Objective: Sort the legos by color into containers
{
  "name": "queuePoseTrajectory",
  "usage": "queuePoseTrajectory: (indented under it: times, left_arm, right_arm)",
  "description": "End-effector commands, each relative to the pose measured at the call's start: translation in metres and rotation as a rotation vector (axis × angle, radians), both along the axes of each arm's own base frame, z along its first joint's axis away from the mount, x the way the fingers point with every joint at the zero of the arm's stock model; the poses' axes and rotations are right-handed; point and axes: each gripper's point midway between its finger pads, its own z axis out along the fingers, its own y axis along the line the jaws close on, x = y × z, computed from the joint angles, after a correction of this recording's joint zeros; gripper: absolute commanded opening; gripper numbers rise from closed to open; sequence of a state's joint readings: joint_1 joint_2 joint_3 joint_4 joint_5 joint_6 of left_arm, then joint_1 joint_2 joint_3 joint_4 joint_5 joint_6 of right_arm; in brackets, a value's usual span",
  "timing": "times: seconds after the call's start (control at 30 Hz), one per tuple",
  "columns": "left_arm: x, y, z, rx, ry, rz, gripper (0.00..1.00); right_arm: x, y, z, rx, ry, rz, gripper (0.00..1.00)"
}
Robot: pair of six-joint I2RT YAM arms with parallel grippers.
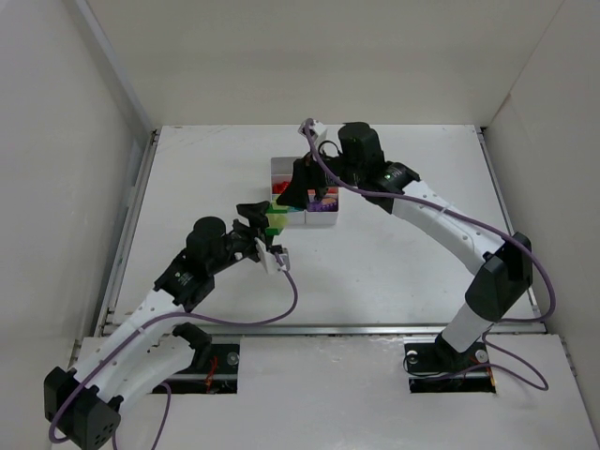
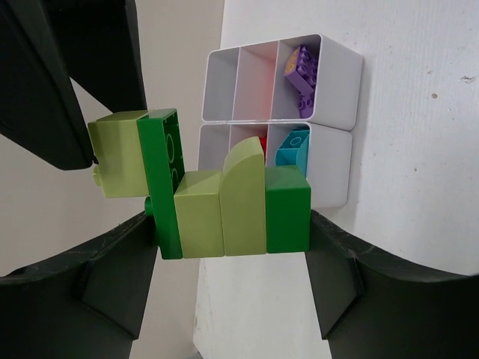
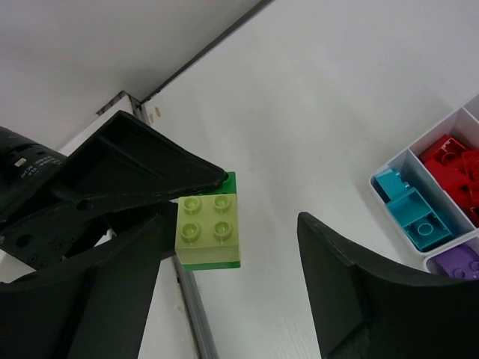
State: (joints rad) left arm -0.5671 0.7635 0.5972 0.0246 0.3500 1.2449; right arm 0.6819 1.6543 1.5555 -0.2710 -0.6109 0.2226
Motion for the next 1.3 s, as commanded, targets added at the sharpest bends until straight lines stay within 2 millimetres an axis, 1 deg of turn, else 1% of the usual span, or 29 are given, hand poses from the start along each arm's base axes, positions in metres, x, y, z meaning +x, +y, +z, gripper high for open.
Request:
queuePoseTrajectory:
  times: [0.0,0.03,0.07,0.1,0.13,0.17,0.2,0.27,0.3,0.33,0.4,0.53,0.6,0.63,0.67,0.73,0.77,0.83,0.87,0.9,0.93,0.97,1.0,1.03,1.1,1.13,1.17,1.2,1.27]
  left_arm:
    - [0.003,-0.003,0.022,-0.055,-0.05,0.008,0.02]
    - [0.005,-0.003,0.018,-0.056,-0.034,0.02,0.02]
    - [0.005,-0.003,0.018,-0.056,-0.034,0.02,0.02]
    - [0.005,-0.003,0.018,-0.062,-0.027,0.022,0.02]
    - [0.005,-0.003,0.018,-0.062,-0.027,0.022,0.02]
    - [0.005,-0.003,0.018,-0.062,-0.027,0.022,0.02]
    - [0.005,-0.003,0.018,-0.062,-0.027,0.022,0.02]
    - [0.005,-0.003,0.018,-0.062,-0.027,0.022,0.03]
    - [0.005,-0.003,0.018,-0.062,-0.027,0.022,0.03]
    - [0.004,-0.002,0.021,-0.067,-0.035,0.022,0.03]
    - [0.002,-0.005,0.02,-0.074,-0.027,0.015,0.03]
    - [-0.002,-0.005,0.009,-0.073,0.037,0.016,0.03]
    - [-0.006,-0.005,0.005,-0.077,0.053,0.008,0.03]
    - [-0.008,-0.004,0.003,-0.078,0.052,0.008,0.02]
    - [-0.007,-0.004,0.001,-0.08,0.05,0.008,0.02]
    - [-0.007,-0.001,0.004,-0.084,0.039,0.019,0.02]
    - [-0.006,0.0,0.004,-0.082,0.037,0.028,0.02]
    - [-0.006,0.0,0.004,-0.082,0.037,0.028,0.02]
    - [-0.005,0.001,0.004,-0.081,0.035,0.037,0.02]
    - [-0.005,0.001,0.004,-0.081,0.035,0.037,0.02]
    - [-0.005,0.001,0.004,-0.081,0.035,0.037,0.02]
    - [-0.005,0.001,0.004,-0.081,0.035,0.037,0.02]
    - [-0.005,0.001,0.004,-0.081,0.035,0.037,0.02]
    - [-0.004,0.001,0.001,-0.083,0.052,0.041,0.02]
    - [-0.004,0.001,0.001,-0.083,0.052,0.041,0.02]
    - [-0.003,0.001,-0.002,-0.082,0.065,0.052,0.02]
    - [-0.002,0.001,0.0,-0.087,0.057,0.052,0.02]
    - [-0.002,0.001,0.0,-0.094,0.065,0.054,0.02]
    - [-0.001,0.0,0.007,-0.111,0.056,0.055,0.02]
  right_arm:
    - [-0.002,0.006,0.013,0.045,-0.027,0.025,0.76]
    - [-0.003,0.006,0.013,0.048,-0.025,0.035,0.74]
    - [-0.004,0.008,0.009,0.045,-0.014,0.048,0.67]
    - [-0.004,0.008,0.011,0.045,-0.014,0.048,0.63]
    - [-0.005,0.01,0.007,0.041,-0.003,0.058,0.58]
    - [-0.004,0.01,0.011,0.047,-0.01,0.058,0.51]
    - [-0.006,0.01,0.011,0.05,-0.007,0.069,0.38]
    - [-0.006,0.011,0.015,0.055,-0.015,0.07,0.21]
    - [-0.003,0.01,0.015,0.052,-0.018,0.055,0.04]
    - [-0.001,0.01,0.014,0.049,-0.021,0.044,0.0]
    - [0.005,0.009,0.017,0.046,-0.035,0.013,0.0]
    - [0.015,0.008,0.024,0.045,-0.062,-0.039,0.0]
    - [0.018,0.01,0.019,0.034,-0.049,-0.039,0.0]
    - [0.018,0.01,0.026,0.038,-0.053,-0.039,0.0]
    - [0.022,0.013,0.016,0.018,-0.045,-0.036,0.0]
    - [0.019,0.012,0.012,0.004,-0.04,-0.023,0.02]
    - [0.019,0.012,0.012,0.004,-0.04,-0.023,0.18]
    - [0.018,0.011,0.01,-0.006,-0.06,-0.002,0.33]
    - [0.017,0.01,0.005,-0.02,-0.056,0.002,0.38]
    - [0.017,0.01,0.004,-0.023,-0.069,0.006,0.45]
    - [0.012,0.008,0.003,-0.022,-0.062,0.019,0.46]
    - [0.013,0.008,0.003,-0.026,-0.076,0.023,0.46]
    - [0.005,0.004,0.002,-0.028,-0.066,0.035,0.49]
    - [0.003,0.002,0.003,-0.03,-0.078,0.039,0.51]
    - [-0.002,0.001,0.005,-0.011,-0.089,0.056,0.54]
    - [-0.008,-0.002,0.011,-0.001,-0.105,0.071,0.56]
    - [-0.007,-0.001,0.014,0.007,-0.116,0.071,0.57]
    - [-0.011,-0.003,0.014,0.01,-0.114,0.079,0.57]
    - [-0.011,-0.003,0.01,0.004,-0.107,0.08,0.58]
